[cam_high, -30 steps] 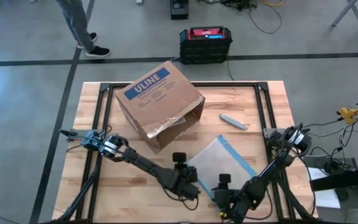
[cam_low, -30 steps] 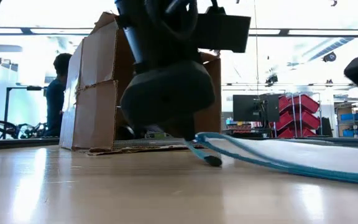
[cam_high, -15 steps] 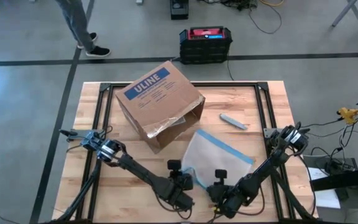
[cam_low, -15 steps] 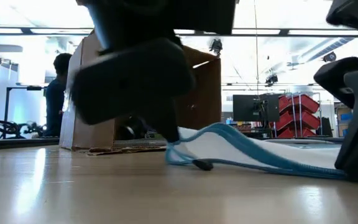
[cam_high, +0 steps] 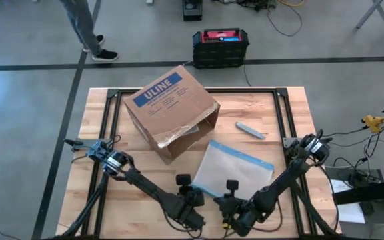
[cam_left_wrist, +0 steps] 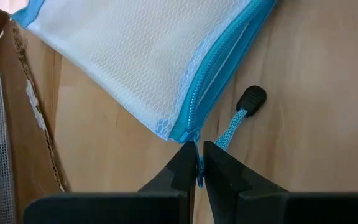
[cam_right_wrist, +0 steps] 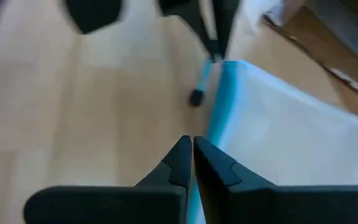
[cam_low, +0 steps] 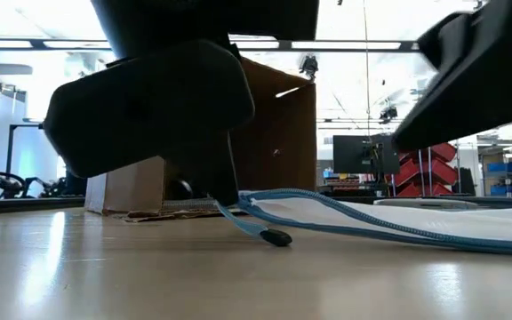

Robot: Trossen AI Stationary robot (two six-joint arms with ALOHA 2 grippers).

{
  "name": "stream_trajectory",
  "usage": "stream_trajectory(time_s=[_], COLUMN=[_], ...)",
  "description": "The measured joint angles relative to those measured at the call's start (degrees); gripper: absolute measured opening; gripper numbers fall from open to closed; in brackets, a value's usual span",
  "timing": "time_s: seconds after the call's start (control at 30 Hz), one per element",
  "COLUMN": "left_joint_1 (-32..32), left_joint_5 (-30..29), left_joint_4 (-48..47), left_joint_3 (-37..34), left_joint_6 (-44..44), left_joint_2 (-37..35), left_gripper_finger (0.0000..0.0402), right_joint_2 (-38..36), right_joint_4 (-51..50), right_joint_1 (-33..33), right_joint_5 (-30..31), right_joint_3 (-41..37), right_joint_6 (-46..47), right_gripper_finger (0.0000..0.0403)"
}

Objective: Unpack boxes
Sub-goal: Open the white zip bag

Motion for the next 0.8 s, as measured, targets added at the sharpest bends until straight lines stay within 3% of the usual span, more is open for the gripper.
stream_trajectory(time_s=[0.1,0.37,0.47,0.63,0.8], left_joint_1=[-0.54,-1.95,-2.72,-4.07,-4.91], left_joint_5=[-0.09,-0.2,-0.2,-0.87,-3.91], left_joint_4=[0.31,0.71,1.12,1.97,2.8], left_joint_3=[-0.01,-0.01,-0.01,0.51,2.41], left_joint_6=[-0.48,-1.72,-2.67,-4.28,-4.2], left_joint_2=[0.0,0.0,0.0,0.0,-0.24], left_gripper_finger=[0.0014,0.0014,0.0014,0.0014,0.0014], right_joint_2=[1.05,3.39,3.48,3.51,3.51], right_joint_4=[0.85,8.62,9.76,9.57,12.32], right_joint_1=[-1.59,-3.26,-3.97,-5.56,-6.41], right_joint_5=[0.04,0.0,-0.94,-1.72,-7.44], right_joint_3=[-0.32,-0.41,-0.41,-1.01,-1.84], right_joint_6=[-0.14,-4.14,-4.2,-4.46,-6.85], right_gripper_finger=[0.0037,0.0173,0.0207,0.023,0.022])
